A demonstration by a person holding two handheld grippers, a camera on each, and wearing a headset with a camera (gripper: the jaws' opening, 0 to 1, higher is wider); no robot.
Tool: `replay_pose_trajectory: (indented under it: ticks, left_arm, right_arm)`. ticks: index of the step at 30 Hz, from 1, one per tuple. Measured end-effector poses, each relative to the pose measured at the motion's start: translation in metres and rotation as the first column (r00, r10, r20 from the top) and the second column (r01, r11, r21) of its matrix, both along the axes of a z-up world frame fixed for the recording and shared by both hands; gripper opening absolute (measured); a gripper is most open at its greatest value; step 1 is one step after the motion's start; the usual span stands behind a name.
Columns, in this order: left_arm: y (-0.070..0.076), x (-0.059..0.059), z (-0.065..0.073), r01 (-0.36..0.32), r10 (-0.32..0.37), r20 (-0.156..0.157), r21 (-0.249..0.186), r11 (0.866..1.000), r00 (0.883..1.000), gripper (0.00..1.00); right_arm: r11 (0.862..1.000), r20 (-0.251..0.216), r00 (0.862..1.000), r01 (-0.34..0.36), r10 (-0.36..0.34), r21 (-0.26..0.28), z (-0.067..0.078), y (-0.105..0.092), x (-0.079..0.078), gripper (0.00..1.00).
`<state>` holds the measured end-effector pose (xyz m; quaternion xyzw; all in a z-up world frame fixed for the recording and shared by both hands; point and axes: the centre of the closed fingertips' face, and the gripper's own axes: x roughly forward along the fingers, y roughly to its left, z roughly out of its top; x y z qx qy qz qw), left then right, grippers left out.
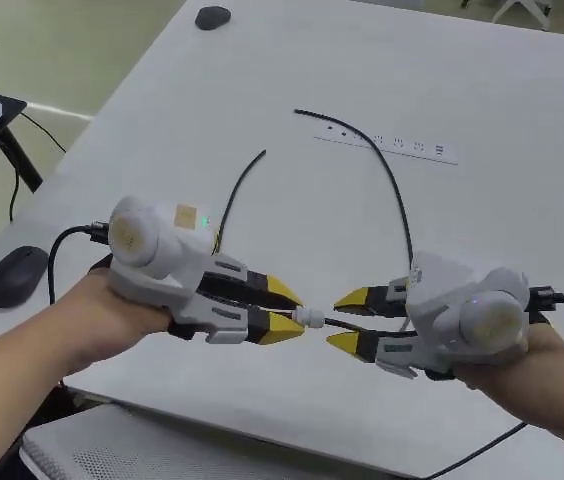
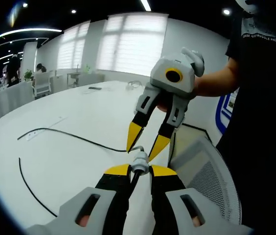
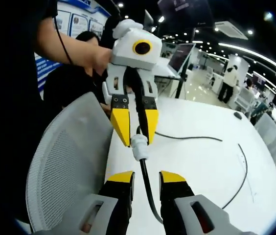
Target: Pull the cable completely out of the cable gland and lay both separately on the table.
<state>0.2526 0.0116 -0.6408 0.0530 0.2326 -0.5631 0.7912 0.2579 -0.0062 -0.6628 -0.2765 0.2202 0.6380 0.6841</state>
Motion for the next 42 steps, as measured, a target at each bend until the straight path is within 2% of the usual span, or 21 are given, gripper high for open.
replay_pose_trajectory:
  ticks: [2,3,4,6,8,9,11,12,15,27,30,37,39,42]
  left_arm:
    - [0.001,0.003,0.000,-0.017,0.017,0.002,0.000,1.000,1.000,0.15]
    - [0.002,0.005,0.002,-0.019,0.019,0.019,-0.002,1.000,1.000,0.15]
    - [0.003,0.006,0.002,-0.020,0.020,0.022,-0.002,1.000,1.000,0.15]
    - [0.003,0.008,0.003,-0.021,0.021,0.027,0.001,1.000,0.999,0.15]
    - [0.003,0.010,0.005,-0.018,0.018,0.037,0.003,1.000,0.999,0.15]
    - [0.003,0.011,0.006,-0.018,0.017,0.042,0.004,1.000,0.999,0.15]
    - [0.004,0.013,0.006,-0.018,0.018,0.042,0.005,1.000,0.999,0.15]
    - [0.004,0.013,0.006,-0.018,0.018,0.039,0.005,1.000,0.999,0.15]
    - [0.003,0.012,0.006,-0.018,0.018,0.027,0.006,1.000,0.999,0.15]
    - [0.001,0.010,0.006,-0.031,0.031,-0.002,-0.001,1.000,1.000,0.15]
    - [0.001,0.009,0.006,-0.031,0.030,-0.020,-0.004,1.000,0.999,0.15]
    - [0.001,0.007,0.003,-0.022,0.023,-0.016,0.008,1.000,1.000,0.15]
    - [0.000,0.006,0.004,-0.025,0.026,-0.028,0.002,1.000,0.999,0.15]
    - [0.000,0.005,0.004,-0.027,0.027,-0.027,-0.001,1.000,0.999,0.15]
  right_arm:
    - [1.000,0.004,1.000,0.019,-0.019,0.000,0.000,-0.002,0.000,0.14]
    - [0.999,0.006,0.999,0.046,-0.046,-0.010,-0.002,-0.005,0.001,0.14]
    - [0.995,-0.003,0.995,0.100,-0.100,-0.026,-0.004,-0.009,0.003,0.13]
    - [0.988,-0.001,0.988,0.157,-0.157,-0.012,-0.003,-0.009,0.007,0.13]
    - [0.977,0.027,0.977,0.213,-0.214,0.029,0.005,-0.008,0.011,0.10]
    - [0.973,0.055,0.972,0.225,-0.228,0.060,0.011,-0.005,0.011,0.09]
    - [0.967,0.110,0.961,0.247,-0.252,0.059,0.013,-0.005,0.013,0.08]
    - [0.965,0.122,0.958,0.255,-0.260,0.055,0.013,-0.004,0.013,0.07]
    - [0.962,0.175,0.946,0.267,-0.272,0.056,0.014,-0.002,0.016,0.07]
    - [0.975,0.253,0.942,0.219,-0.222,0.039,0.015,0.005,0.010,0.02]
    - [0.973,0.248,0.941,0.227,-0.230,0.040,0.015,0.005,0.010,0.02]
    - [0.973,0.250,0.941,0.228,-0.229,0.031,0.010,0.004,0.008,0.00]
    - [0.972,0.240,0.943,0.230,-0.232,0.037,0.010,0.004,0.007,0.00]
    - [0.972,0.235,0.943,0.233,-0.235,0.037,0.010,0.004,0.007,0.00]
